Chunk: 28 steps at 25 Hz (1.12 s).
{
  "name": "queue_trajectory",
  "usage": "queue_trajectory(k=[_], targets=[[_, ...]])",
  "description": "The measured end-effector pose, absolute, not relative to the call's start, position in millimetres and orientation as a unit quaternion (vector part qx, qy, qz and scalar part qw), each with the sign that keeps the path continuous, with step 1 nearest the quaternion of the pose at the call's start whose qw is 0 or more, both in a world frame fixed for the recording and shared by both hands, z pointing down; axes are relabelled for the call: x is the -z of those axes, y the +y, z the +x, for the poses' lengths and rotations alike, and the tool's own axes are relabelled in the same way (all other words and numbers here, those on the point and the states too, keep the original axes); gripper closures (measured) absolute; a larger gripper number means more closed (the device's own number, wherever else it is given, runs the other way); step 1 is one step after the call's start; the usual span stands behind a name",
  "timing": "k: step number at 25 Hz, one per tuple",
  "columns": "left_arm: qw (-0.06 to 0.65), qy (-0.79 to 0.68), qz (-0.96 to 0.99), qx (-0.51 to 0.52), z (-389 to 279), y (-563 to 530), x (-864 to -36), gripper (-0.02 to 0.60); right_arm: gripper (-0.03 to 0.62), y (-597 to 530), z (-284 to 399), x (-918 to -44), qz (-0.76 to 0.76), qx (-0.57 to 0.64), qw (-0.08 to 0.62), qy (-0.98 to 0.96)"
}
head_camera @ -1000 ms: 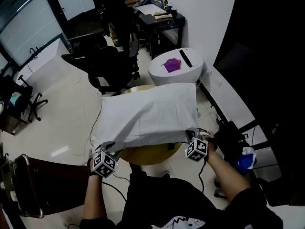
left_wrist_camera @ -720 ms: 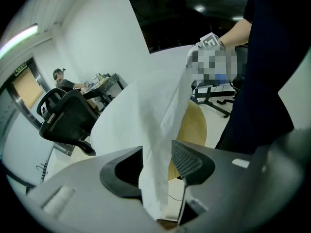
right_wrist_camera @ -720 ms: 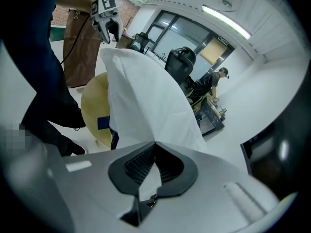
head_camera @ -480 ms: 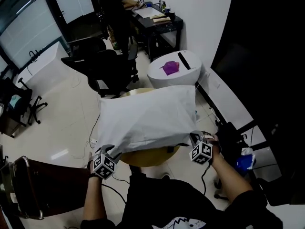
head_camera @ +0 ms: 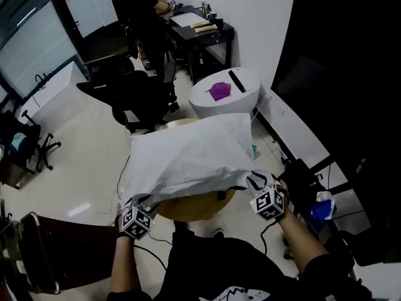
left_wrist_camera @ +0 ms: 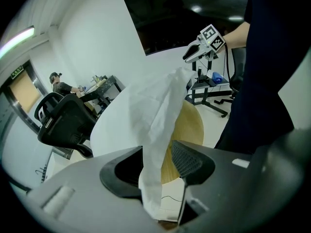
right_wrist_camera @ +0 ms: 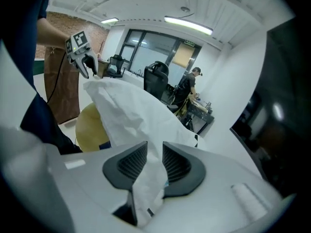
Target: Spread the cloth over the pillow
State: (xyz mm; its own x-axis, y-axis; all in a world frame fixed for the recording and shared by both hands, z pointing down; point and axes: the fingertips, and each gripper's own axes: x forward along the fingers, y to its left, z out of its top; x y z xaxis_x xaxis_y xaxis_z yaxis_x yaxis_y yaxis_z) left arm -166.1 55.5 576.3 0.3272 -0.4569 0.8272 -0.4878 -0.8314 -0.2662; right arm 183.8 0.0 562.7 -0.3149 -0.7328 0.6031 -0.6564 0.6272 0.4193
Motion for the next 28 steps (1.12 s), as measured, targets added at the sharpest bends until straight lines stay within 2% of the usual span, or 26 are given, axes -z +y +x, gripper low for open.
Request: queue_trajectory(k=[6, 7, 8, 9, 17, 28], targets=[[0.009, -0.283, 0.819, -0.499, -157, 54, -566, 0.403, 0.485, 9, 203, -546, 0.473, 0.007, 0.359, -0.804], [0.007, -0.282, 0.821, -0.497, -155, 52, -564, 0.404, 0.502, 10, 207, -544, 0.48, -0.002, 0.353, -0.803], [0.005, -0.281, 0.823, -0.494, -154, 51, -563, 0.403, 0.56, 11, 209, -542, 0.486, -0.016, 0.345, -0.803], [0.003, -0.279, 0.825, -0.492, -153, 51, -562, 0.404, 0.587, 12, 211, -542, 0.49, -0.032, 0.335, -0.804], [-0.013, -0.276, 0.84, -0.468, -155, 36, -557, 0.403, 0.588, 19, 210, -541, 0.508, -0.115, 0.282, -0.806], [-0.017, -0.261, 0.856, -0.445, -188, 36, -557, 0.403, 0.586, 14, 147, -518, 0.508, -0.114, 0.267, -0.811]])
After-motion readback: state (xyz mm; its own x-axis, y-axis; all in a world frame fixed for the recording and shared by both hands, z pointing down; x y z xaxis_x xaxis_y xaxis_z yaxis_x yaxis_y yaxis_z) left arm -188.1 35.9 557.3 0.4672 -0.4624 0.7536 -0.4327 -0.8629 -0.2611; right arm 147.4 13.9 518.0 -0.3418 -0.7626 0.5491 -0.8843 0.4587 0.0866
